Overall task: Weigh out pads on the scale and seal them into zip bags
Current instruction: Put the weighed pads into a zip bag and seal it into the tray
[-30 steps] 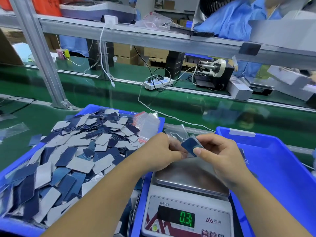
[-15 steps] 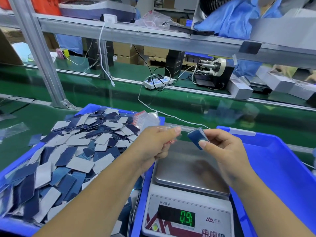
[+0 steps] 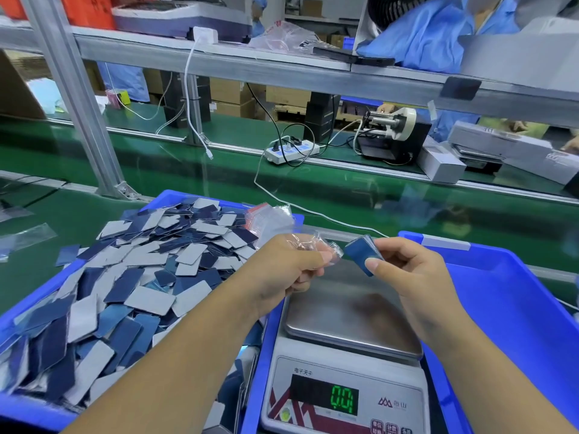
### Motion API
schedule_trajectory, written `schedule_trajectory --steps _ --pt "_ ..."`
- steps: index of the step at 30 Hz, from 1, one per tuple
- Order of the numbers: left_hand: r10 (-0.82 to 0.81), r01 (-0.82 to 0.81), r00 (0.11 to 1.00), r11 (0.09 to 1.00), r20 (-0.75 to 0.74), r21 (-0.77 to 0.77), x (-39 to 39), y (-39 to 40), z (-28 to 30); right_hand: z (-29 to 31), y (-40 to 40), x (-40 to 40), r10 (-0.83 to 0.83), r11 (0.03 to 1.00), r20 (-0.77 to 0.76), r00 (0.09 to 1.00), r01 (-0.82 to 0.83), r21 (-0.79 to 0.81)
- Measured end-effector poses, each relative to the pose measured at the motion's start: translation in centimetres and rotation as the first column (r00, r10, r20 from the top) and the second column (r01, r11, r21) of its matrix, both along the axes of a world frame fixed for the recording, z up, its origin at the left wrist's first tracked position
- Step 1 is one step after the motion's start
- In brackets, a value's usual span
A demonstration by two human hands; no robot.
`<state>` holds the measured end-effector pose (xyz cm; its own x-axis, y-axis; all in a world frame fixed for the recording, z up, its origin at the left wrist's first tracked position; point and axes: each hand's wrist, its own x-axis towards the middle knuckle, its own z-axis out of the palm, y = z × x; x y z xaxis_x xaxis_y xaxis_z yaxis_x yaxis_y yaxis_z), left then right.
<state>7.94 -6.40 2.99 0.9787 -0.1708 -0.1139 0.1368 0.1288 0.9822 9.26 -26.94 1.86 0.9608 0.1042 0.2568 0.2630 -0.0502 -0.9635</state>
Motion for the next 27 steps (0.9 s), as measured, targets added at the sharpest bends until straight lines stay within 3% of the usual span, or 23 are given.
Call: schedule_trajectory --steps 6,16,27 --pt "0.072 -0.075 0.996 0.996 0.044 0.058 0.0 -0.13 -0.06 0.02 0.18 -0.13 0.02 1.0 -0.022 1.0 -0.019 0.021" --pt "0.104 -0.104 0.994 0.994 -0.015 -0.011 0.34 -0.52 -0.46 0.26 0.61 -0.82 0.157 0.987 0.012 0.987 -0.157 0.011" --pt "0.037 -0.037 0.998 0.999 0.049 -0.01 0.3 -0.89 -0.79 -0.13 0.79 -0.45 0.05 0.999 0.005 0.999 -0.05 0.0"
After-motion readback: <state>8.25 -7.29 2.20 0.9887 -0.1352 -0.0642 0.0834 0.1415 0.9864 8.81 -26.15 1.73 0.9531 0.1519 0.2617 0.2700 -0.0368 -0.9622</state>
